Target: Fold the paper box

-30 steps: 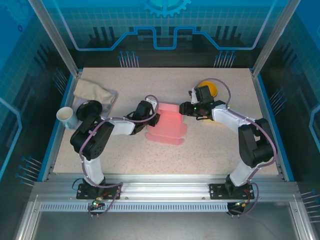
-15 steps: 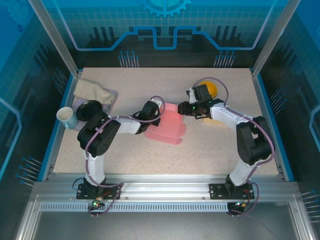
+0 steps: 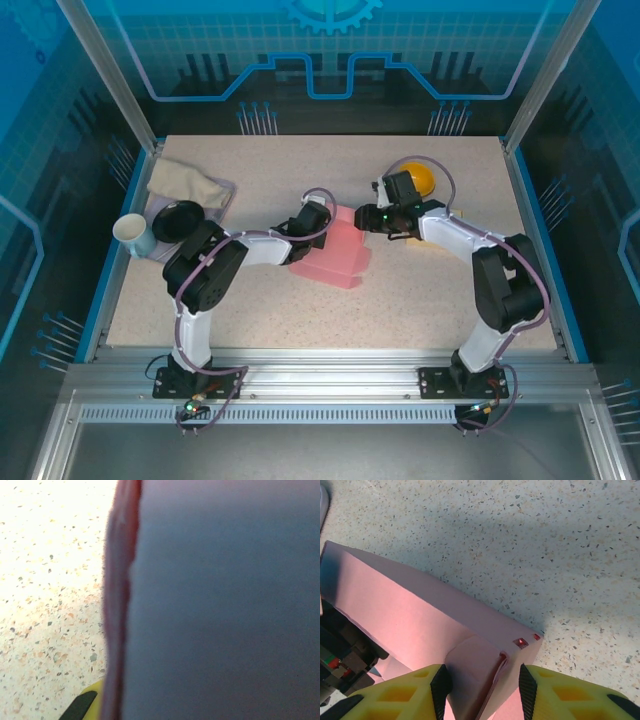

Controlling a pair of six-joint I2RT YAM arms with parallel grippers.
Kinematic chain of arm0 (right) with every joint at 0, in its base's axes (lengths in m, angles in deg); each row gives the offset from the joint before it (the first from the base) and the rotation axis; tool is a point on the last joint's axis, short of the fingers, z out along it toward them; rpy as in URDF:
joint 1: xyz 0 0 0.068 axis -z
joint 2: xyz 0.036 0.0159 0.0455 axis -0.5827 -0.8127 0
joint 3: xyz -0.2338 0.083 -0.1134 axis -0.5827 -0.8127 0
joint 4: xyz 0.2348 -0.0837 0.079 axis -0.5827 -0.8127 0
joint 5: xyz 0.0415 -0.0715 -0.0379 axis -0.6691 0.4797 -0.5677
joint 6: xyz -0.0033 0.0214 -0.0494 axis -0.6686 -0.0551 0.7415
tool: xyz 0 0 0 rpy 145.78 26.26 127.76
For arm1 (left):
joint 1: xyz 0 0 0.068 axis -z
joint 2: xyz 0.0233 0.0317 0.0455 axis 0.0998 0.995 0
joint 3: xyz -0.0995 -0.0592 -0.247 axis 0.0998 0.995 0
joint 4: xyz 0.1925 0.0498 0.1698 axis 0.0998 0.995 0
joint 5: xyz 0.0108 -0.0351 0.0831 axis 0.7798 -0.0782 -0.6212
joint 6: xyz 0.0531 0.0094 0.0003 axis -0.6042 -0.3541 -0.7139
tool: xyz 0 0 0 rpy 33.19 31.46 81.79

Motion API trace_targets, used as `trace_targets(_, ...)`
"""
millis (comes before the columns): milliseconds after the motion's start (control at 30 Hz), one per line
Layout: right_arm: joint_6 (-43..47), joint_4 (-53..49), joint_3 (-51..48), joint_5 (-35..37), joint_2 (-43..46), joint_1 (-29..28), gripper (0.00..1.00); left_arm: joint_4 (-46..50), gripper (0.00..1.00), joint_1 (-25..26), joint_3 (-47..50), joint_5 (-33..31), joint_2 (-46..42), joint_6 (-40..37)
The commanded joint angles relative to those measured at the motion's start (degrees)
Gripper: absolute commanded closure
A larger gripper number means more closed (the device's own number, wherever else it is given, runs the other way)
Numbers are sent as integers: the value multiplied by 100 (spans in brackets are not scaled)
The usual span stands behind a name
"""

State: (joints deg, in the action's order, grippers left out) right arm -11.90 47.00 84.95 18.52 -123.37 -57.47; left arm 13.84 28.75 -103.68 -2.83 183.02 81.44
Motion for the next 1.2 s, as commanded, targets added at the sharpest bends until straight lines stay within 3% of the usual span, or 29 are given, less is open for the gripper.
trace_targets(0, -128, -403, -169, 316, -52, -103, 56, 600, 98, -42, -116, -531, 92, 699)
trace_targets(333, -84, -432, -100, 300, -169, -120, 56, 738, 75, -63, 135, -195, -487, 687)
trace_targets(600, -7, -535, 45, 261, -275, -121, 56, -161, 55, -227, 1099, 1077, -1345, -35)
trace_targets(700, 27, -554, 89, 256, -276, -130, 56, -513, 53, -312, 1650, 1488, -1808, -309)
trace_targets(833, 69, -590, 118, 273, -270, -134, 56, -664, 53, -446, 2032, 1566, -2140, -357)
trace_targets(1167, 142, -520, 151, 40, -355, -147, 55, -824, 51, -425, 1274, 1742, -1308, -793)
